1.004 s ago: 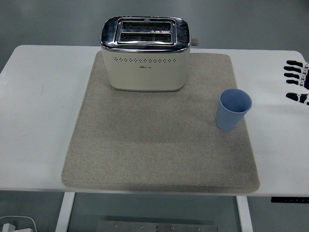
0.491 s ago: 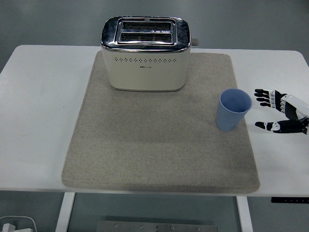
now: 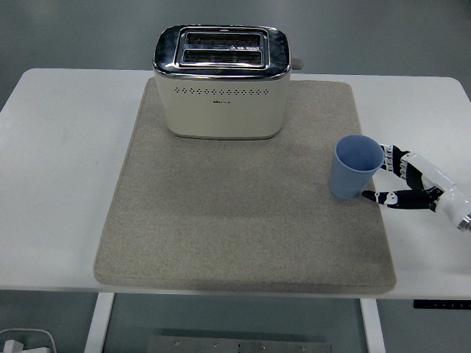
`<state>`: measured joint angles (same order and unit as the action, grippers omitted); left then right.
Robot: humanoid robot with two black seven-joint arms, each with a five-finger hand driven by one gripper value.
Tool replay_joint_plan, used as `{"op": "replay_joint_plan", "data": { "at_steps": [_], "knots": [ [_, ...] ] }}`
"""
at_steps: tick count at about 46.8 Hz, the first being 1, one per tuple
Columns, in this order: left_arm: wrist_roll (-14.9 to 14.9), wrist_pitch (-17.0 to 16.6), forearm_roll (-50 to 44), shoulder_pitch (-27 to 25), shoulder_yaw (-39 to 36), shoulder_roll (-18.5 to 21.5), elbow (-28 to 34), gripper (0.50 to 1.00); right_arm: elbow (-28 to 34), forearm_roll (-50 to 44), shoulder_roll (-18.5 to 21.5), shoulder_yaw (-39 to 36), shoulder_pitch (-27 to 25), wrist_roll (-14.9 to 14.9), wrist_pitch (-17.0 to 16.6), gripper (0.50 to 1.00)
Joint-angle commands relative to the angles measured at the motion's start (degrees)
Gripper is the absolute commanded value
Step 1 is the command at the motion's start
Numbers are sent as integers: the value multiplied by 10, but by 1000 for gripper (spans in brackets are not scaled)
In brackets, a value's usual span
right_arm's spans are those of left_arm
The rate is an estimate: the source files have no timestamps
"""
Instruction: Put the water cup in front of the bread machine
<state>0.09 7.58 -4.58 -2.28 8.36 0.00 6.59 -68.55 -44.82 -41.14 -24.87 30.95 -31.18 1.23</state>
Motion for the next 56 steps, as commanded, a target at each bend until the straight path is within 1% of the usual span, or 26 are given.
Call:
{"op": "replay_joint_plan", "data": {
  "at_steps": [1, 8, 23, 28, 31, 32, 34, 36, 37, 38, 41, 42, 46, 56],
  "knots": [
    [0, 0, 0, 0, 0, 0, 0, 1000, 1, 0, 13, 0, 1, 2, 7, 913],
    [0, 0, 0, 0, 1, 0, 0, 1000, 6, 3, 32, -1, 6, 5, 12, 913],
    [0, 0, 0, 0, 0, 0, 0, 1000, 18, 3, 36, -4, 10, 5, 18, 911],
    [0, 1, 0, 0, 0, 0, 0, 1000, 18, 1, 45, -3, 11, 5, 18, 893],
    [0, 0, 0, 0, 0, 0, 0, 1000, 19, 0, 49, -1, 11, 6, 18, 862],
    [0, 0, 0, 0, 0, 0, 0, 1000, 20, -1, 49, -1, 11, 5, 18, 844],
    [0, 0, 0, 0, 0, 0, 0, 1000, 22, -2, 49, 2, 15, 5, 18, 791],
    [0, 1, 0, 0, 0, 0, 0, 1000, 24, -2, 52, 5, 21, 5, 18, 754],
    [0, 0, 0, 0, 1, 0, 0, 1000, 25, -2, 55, 5, 23, 6, 18, 724],
    [0, 0, 0, 0, 0, 0, 0, 1000, 27, -2, 58, 5, 24, 6, 18, 677],
    [0, 1, 0, 0, 1, 0, 0, 1000, 28, -2, 61, 5, 26, 9, 18, 515],
    [0, 1, 0, 0, 0, 0, 0, 1000, 28, -2, 61, 5, 28, 14, 18, 500],
    [0, 1, 0, 0, 1, 0, 0, 1000, 28, -2, 61, 4, 36, 31, 18, 500],
    [0, 0, 0, 0, 0, 0, 0, 1000, 24, 1, 61, 3, 49, 33, 11, 500]
  ]
}}
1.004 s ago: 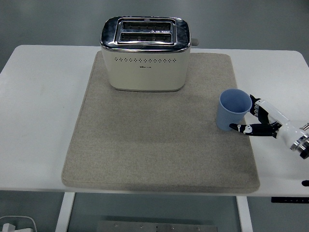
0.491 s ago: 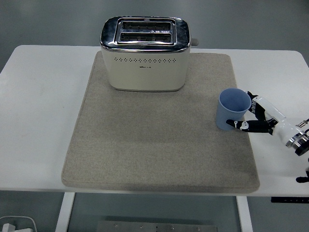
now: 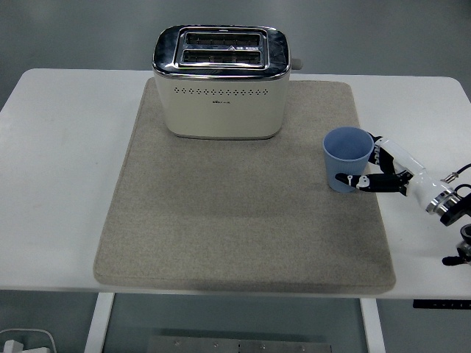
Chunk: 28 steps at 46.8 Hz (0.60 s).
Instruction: Put the water cup in front of the bread machine
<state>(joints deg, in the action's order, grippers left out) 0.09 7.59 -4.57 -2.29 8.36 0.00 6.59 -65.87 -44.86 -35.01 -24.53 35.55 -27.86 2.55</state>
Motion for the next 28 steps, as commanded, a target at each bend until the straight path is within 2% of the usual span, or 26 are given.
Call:
{"op": "replay_joint_plan", "data": {
  "at_steps": [1, 11, 18, 28],
  "knots": [
    [0, 0, 0, 0, 0, 0, 0, 1000, -4, 3, -1, -2, 4, 0, -4, 500],
    [0, 0, 0, 0, 0, 0, 0, 1000, -37, 9, -7, -9, 16, 1, -4, 500],
    [0, 0, 0, 0, 0, 0, 0, 1000, -39, 19, 1, -9, 37, 1, -4, 500],
    [0, 0, 0, 0, 0, 0, 0, 1000, -37, 21, 61, -4, 58, 12, 3, 500]
  ]
}}
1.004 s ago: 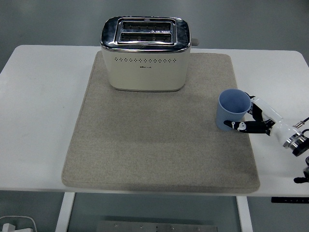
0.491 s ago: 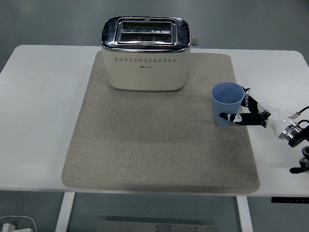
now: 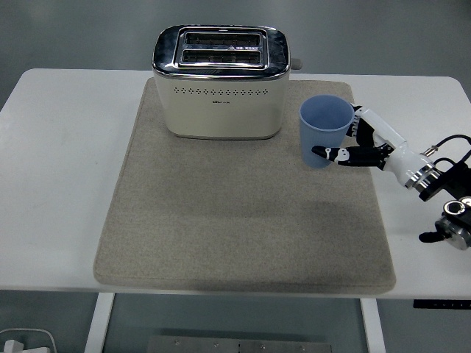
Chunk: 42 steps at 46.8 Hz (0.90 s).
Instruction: Put the water cup in front of the bread machine
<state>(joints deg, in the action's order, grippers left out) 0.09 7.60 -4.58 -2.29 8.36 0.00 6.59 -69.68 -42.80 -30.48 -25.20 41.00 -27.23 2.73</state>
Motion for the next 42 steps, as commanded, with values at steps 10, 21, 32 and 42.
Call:
{"op": "replay_joint_plan", "data": {
  "at_steps": [10, 21, 32, 42],
  "knots": [
    [0, 0, 0, 0, 0, 0, 0, 1000, 2, -1, 60, 7, 5, 8, 13, 500],
    [0, 0, 0, 0, 0, 0, 0, 1000, 40, -9, 125, 10, 5, 8, 18, 500],
    [0, 0, 0, 0, 0, 0, 0, 1000, 67, -17, 172, 14, 4, 7, 17, 500],
    [0, 0, 0, 0, 0, 0, 0, 1000, 117, -20, 223, 15, 13, 7, 18, 500]
  ]
}}
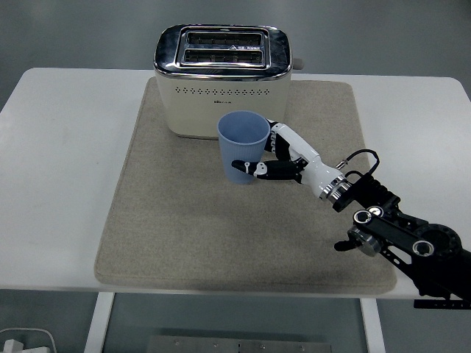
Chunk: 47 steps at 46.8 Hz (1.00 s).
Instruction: Put the water cup in front of the bread machine
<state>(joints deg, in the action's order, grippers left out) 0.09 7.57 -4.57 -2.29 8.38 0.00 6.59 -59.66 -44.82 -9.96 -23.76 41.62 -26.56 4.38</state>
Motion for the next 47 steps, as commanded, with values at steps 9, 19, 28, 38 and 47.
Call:
{"op": "replay_joint_plan", "data": {
  "at_steps": [9, 19, 28, 38, 47],
  "knots": [
    [0, 0, 0, 0, 0, 0, 0, 1000, 40, -1, 45, 9, 23, -1, 3, 500],
    [0, 0, 0, 0, 0, 0, 0, 1000, 84, -3, 71, 24, 31, -5, 2, 500],
    [0, 0, 0, 0, 0, 0, 0, 1000, 102, -21, 82, 23, 34, -6, 4, 500],
    [0, 0, 0, 0, 1, 0, 0, 1000, 104, -30, 90, 24, 38, -8, 12, 500],
    [0, 0, 0, 0, 0, 0, 0, 1000, 132, -49, 100, 24, 39, -9, 13, 500]
  ]
}}
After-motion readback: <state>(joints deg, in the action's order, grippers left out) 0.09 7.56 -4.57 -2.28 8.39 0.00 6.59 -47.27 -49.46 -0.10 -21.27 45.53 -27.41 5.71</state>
